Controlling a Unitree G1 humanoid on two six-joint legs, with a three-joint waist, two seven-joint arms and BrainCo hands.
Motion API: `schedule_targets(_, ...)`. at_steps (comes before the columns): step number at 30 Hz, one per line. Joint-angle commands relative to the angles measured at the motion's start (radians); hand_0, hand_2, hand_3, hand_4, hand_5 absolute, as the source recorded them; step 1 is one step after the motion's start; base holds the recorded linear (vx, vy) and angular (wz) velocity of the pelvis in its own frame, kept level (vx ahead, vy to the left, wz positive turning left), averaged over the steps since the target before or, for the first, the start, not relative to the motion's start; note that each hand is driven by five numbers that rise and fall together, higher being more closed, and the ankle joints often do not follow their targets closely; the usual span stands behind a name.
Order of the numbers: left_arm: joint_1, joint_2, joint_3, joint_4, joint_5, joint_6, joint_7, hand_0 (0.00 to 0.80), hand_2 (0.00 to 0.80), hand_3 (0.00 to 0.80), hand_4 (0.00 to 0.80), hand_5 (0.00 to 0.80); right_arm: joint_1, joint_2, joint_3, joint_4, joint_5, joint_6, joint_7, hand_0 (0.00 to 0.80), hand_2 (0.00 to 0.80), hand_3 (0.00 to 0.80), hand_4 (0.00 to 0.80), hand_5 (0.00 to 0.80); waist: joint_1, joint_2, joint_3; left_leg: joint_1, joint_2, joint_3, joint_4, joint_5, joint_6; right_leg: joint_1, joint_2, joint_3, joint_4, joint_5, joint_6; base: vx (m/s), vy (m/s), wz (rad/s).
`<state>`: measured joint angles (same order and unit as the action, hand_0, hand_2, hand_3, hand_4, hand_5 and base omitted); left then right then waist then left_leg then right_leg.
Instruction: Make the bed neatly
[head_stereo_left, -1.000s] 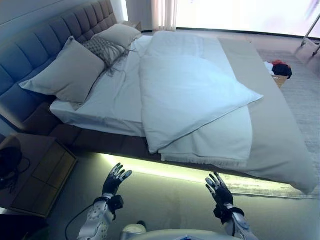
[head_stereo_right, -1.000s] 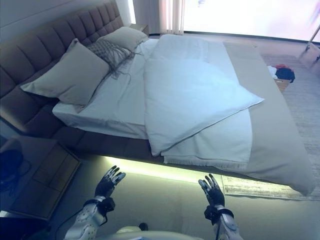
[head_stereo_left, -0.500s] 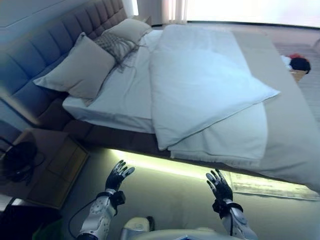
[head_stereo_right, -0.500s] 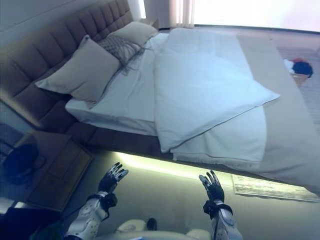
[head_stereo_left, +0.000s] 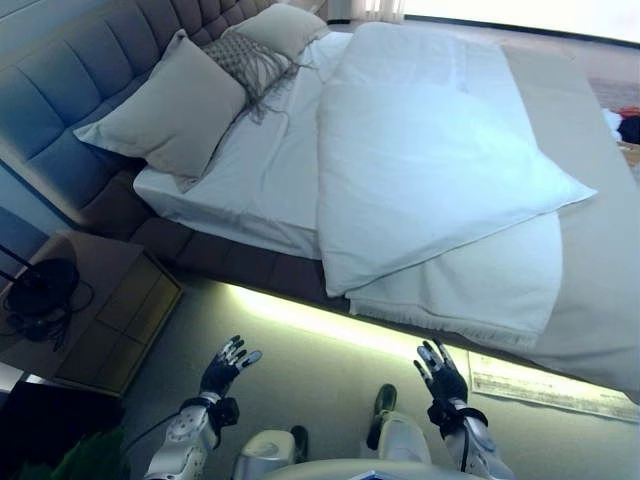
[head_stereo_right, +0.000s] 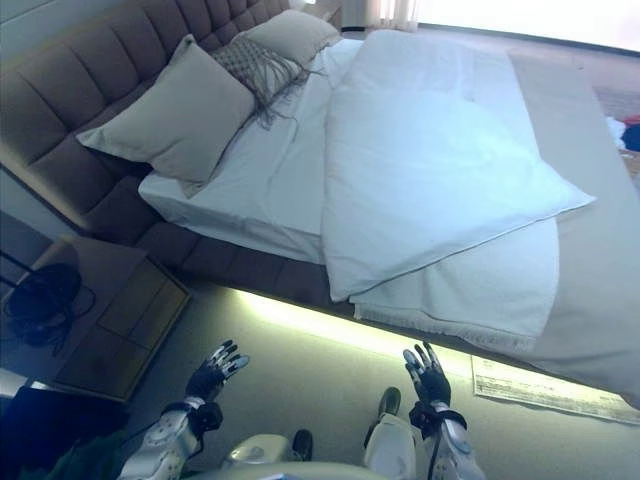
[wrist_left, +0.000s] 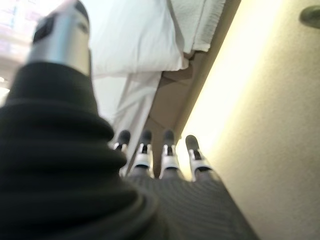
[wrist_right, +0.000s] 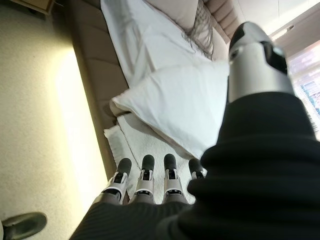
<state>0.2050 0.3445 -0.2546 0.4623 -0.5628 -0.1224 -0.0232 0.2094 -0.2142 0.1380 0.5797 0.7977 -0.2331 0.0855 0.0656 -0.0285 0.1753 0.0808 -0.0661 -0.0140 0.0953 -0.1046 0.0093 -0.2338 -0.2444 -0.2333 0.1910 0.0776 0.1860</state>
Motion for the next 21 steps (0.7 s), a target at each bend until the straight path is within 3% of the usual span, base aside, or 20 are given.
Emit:
schedule_targets(1,-0.011,0.002,0.049,-0.063,0.000,-0.053,-0.013,0.000,0.000,0.000,0.000,0.000,0.004,-0.025,0.010,-0.043,0.000,-0.053,0.051,0.000,0.000,0.000,0.000,0.000,-0.022,-0.028,-0.023,0.082,-0.092,0.018,0.187,-0.165,0.096,-0.010,-0.027,0.007,-0.189,0.228,0.019,0.574,-0.333,0.16)
schedule_targets(2,-0.008,0.002,0.050,-0.060,-0.001,-0.052,-0.011,0.000,0.000,0.000,0.000,0.000,0.003,-0.027,0.009,-0.032,-0.001,-0.049,0.054,0.000,0.000,0.000,0.000,0.000,-0.024,-0.025,-0.027,0.084,-0.081,0.020,0.205,-0.153,0.088,0.003,-0.019,0.010,-0.172,0.215,0.016,0.654,-0.395,0.05)
schedule_targets(6,0.000,0.007,0.069,-0.068,-0.023,-0.052,-0.032,0.000,0.000,0.000,0.000,0.000,0.007,-0.043,0.010,-0.052,-0.009,-0.016,0.046,0.000,0.000,0.000,0.000,0.000,-0.040,-0.012,-0.048,0.057,-0.027,0.022,0.352,0.000,0.023,0.056,0.034,0.042,-0.058,0.120,-0.035,0.440,-0.303,0.09)
schedule_targets(10,-0.009,-0.011,0.037,-0.105,-0.048,-0.079,-0.036,0.000,0.000,0.000,0.000,0.000,0.011,-0.089,-0.006,-0.075,-0.023,-0.014,0.027,0.000,0.000,0.000,0.000,0.000,-0.036,-0.013,-0.067,-0.060,-0.024,0.044,0.557,0.153,-0.044,0.146,0.068,-0.014,-0.067,0.031,-0.103,0.291,-0.237,0.20)
schedule_targets(12,-0.023,-0.019,0.014,-0.103,-0.032,-0.081,-0.036,0.000,0.000,0.000,0.000,0.000,-0.001,-0.104,-0.005,-0.084,0.002,-0.028,0.020,0.000,0.000,0.000,0.000,0.000,-0.028,-0.021,-0.058,-0.164,0.013,0.048,0.586,0.163,-0.046,0.173,0.073,-0.026,-0.072,0.002,-0.126,0.190,-0.176,0.46)
schedule_targets(14,-0.031,-0.023,0.005,-0.091,-0.024,-0.093,-0.035,0.000,0.000,0.000,0.000,0.000,-0.018,-0.104,0.000,-0.100,0.013,-0.022,0.010,0.000,0.000,0.000,0.000,0.000,-0.019,-0.017,-0.048,-0.193,0.046,0.039,0.505,0.169,-0.048,0.193,0.092,-0.018,-0.075,-0.015,-0.129,0.197,-0.097,0.36)
schedule_targets(17,-0.038,-0.025,0.012,-0.083,-0.031,-0.080,-0.028,0.000,0.000,0.000,0.000,0.000,-0.028,-0.097,0.025,-0.135,0.011,0.009,-0.038,0.000,0.000,0.000,0.000,0.000,-0.003,0.003,-0.046,-0.178,0.086,0.005,0.258,0.226,-0.057,0.219,0.137,0.013,-0.090,-0.043,-0.128,0.246,0.012,-0.06)
schedule_targets(21,-0.044,-0.039,0.011,-0.070,-0.012,-0.073,-0.043,0.000,0.000,0.000,0.000,0.000,-0.019,-0.081,0.057,-0.138,0.013,-0.008,-0.063,0.000,0.000,0.000,0.000,0.000,0.046,0.037,-0.047,-0.204,0.120,-0.077,0.003,0.334,-0.104,0.264,0.178,0.038,-0.110,-0.081,-0.131,0.310,0.056,-0.07)
